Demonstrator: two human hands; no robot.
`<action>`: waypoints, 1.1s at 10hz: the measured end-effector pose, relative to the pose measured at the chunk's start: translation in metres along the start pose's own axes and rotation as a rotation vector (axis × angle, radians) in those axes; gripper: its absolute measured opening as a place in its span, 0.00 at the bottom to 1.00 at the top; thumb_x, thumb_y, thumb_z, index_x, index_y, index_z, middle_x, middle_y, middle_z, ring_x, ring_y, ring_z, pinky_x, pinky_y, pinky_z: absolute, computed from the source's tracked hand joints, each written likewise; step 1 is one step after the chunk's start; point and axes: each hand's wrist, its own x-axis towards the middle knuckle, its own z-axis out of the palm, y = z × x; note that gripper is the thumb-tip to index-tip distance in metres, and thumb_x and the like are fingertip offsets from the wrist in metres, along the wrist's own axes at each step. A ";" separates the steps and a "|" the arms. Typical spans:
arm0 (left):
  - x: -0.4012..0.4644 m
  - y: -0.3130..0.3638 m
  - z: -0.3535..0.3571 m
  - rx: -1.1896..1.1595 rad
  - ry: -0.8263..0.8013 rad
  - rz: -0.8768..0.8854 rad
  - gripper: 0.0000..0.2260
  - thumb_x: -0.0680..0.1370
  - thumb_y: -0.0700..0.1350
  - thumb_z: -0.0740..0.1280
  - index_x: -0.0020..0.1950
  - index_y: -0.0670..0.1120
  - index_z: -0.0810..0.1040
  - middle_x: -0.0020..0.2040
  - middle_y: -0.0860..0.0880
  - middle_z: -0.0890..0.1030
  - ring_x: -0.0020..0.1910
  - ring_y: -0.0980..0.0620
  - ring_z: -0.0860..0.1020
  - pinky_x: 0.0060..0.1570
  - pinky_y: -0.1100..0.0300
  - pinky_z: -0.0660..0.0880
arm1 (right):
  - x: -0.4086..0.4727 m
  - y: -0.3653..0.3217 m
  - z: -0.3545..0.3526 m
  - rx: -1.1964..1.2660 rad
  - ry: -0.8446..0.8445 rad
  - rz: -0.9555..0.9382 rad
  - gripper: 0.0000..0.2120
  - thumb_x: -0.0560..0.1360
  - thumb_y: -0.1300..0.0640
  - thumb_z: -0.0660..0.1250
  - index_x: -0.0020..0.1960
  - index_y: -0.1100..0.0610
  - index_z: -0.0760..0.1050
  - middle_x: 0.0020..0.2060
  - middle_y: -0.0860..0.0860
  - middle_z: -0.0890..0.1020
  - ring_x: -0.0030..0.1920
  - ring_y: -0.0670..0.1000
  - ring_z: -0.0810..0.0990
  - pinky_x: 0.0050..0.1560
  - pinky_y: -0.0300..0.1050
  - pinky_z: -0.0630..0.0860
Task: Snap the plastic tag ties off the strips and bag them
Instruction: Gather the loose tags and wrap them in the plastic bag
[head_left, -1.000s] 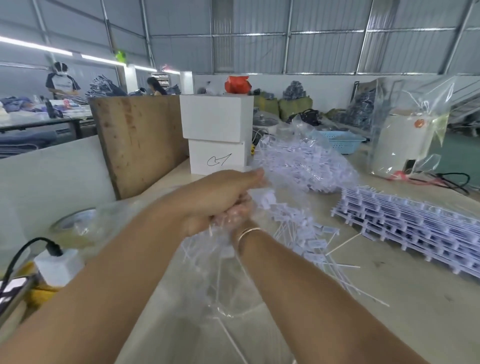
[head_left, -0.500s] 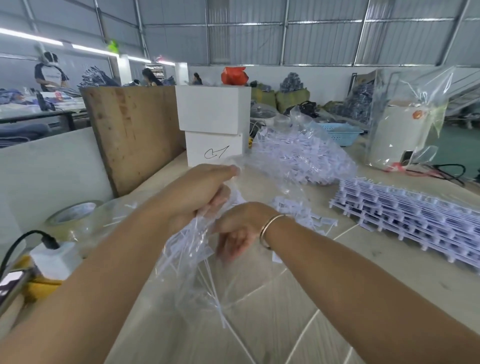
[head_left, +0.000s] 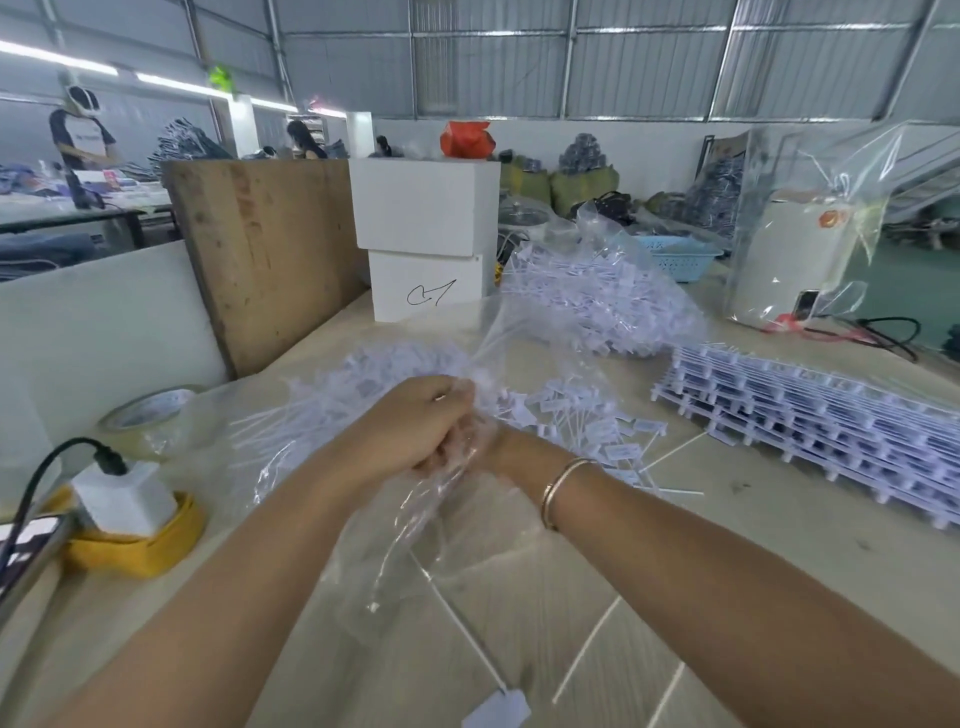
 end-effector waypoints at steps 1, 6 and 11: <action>0.007 -0.033 0.006 0.130 0.035 -0.015 0.12 0.78 0.51 0.62 0.46 0.45 0.82 0.40 0.45 0.83 0.38 0.51 0.80 0.42 0.59 0.73 | -0.033 0.006 0.000 0.054 0.136 0.020 0.08 0.75 0.57 0.66 0.45 0.62 0.79 0.40 0.56 0.79 0.43 0.53 0.77 0.36 0.39 0.70; -0.007 -0.090 0.024 0.349 0.270 -0.031 0.14 0.80 0.50 0.59 0.46 0.44 0.79 0.41 0.46 0.80 0.44 0.45 0.77 0.51 0.51 0.73 | -0.105 -0.010 0.033 -0.470 0.077 0.020 0.10 0.76 0.59 0.60 0.55 0.61 0.73 0.45 0.55 0.76 0.49 0.58 0.78 0.32 0.42 0.62; -0.010 -0.091 0.025 0.408 0.260 0.003 0.12 0.80 0.51 0.58 0.50 0.52 0.81 0.42 0.47 0.81 0.43 0.45 0.79 0.52 0.49 0.76 | -0.196 0.062 0.015 -0.400 -0.110 -0.436 0.16 0.73 0.58 0.64 0.60 0.54 0.69 0.54 0.48 0.71 0.54 0.47 0.67 0.57 0.41 0.63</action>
